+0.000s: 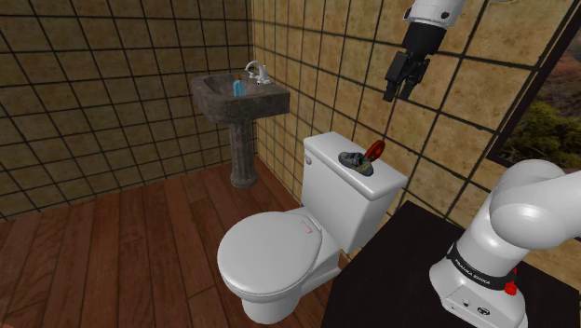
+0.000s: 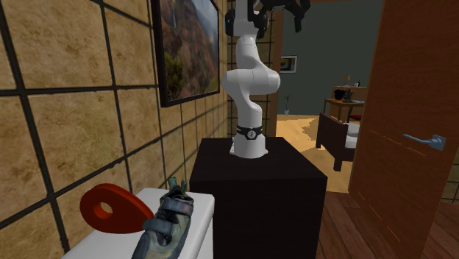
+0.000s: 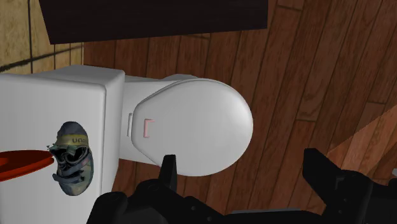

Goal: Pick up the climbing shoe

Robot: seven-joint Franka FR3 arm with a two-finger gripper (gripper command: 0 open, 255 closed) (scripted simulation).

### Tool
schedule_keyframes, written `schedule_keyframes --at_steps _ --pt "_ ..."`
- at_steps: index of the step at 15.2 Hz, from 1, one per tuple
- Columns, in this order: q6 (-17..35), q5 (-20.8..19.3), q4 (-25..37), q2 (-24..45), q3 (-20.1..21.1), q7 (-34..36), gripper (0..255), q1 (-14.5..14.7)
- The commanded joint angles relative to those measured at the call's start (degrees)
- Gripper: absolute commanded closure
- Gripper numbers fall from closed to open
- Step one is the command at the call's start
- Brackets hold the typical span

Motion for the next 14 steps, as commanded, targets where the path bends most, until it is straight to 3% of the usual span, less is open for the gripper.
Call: schedule_keyframes --at_steps 1,14 --pt "0.0 0.0 0.0 0.0 0.0 0.0 0 0.0" --pt "12.8 -6.9 -3.5 17.2 -11.9 -19.3 0 -0.9"
